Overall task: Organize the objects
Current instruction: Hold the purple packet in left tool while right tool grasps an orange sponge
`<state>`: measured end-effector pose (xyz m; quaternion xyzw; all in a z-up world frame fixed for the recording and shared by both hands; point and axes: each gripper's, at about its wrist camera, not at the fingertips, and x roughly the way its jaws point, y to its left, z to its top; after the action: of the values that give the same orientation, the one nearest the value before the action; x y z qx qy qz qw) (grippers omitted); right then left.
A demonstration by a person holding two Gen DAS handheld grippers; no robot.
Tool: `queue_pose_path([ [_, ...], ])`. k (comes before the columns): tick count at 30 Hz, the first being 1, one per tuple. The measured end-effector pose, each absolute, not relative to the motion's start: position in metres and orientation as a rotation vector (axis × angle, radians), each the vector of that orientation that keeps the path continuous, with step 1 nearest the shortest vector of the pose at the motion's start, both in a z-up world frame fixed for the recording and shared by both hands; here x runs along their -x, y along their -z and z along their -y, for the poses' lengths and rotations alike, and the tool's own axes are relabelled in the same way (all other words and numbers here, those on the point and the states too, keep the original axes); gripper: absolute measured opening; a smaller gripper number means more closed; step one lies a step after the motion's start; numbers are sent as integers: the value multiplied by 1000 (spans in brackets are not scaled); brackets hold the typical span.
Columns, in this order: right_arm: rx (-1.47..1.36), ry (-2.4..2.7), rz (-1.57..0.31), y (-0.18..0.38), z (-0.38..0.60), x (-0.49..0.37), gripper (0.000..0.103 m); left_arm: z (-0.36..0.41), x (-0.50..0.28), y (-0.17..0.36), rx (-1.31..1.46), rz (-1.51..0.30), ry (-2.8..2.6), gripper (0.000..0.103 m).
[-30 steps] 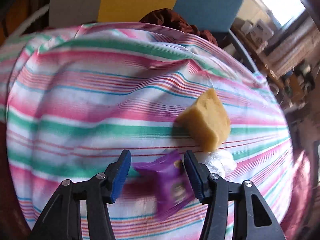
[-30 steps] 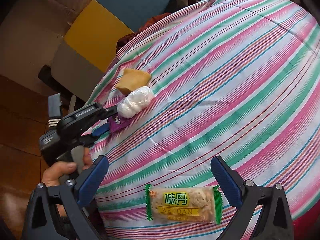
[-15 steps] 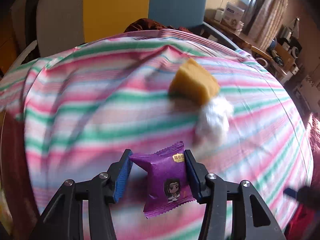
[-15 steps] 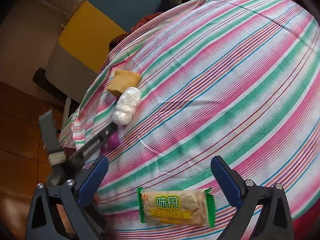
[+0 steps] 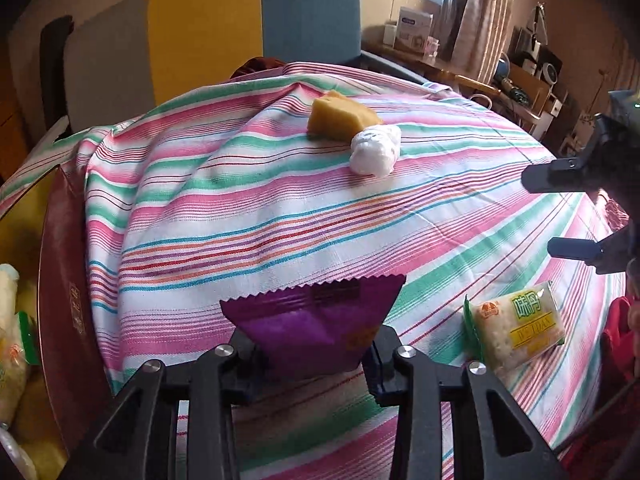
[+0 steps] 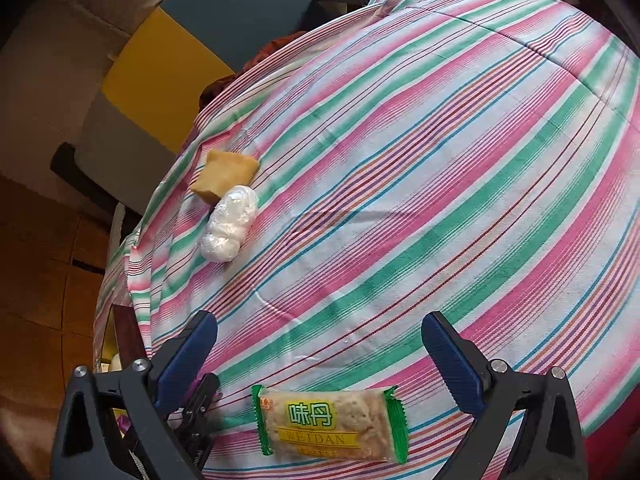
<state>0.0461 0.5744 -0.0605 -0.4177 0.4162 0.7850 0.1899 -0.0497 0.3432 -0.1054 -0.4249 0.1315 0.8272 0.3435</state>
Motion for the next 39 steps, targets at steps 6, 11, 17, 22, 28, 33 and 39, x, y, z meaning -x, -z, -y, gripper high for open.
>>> queue_pose_path([
  [6,1191,-2207,-1148,64,-575,-44,103,-339,50,108,1084,-306,-2142,38],
  [11,1201,-2250,-1135,64,-570,-39,103,-336,48,108,1070,-293,-2144,38],
  [17,1227,-2385,-992,43,-564,-9,103,-332,49,109,1065,-251,-2136,38],
  [22,1311,-2494,-704,28,-553,69,103,-330,51,109,1066,-224,-2127,38],
  [28,1457,-2467,-446,53,-557,141,94,-329,51,109,1065,-206,-2119,38],
  [33,1576,-2454,-381,72,-555,147,53,-329,51,109,1063,-201,-2113,38],
  [39,1771,-2440,-305,73,-548,98,42,-329,51,109,1063,-197,-2111,41],
])
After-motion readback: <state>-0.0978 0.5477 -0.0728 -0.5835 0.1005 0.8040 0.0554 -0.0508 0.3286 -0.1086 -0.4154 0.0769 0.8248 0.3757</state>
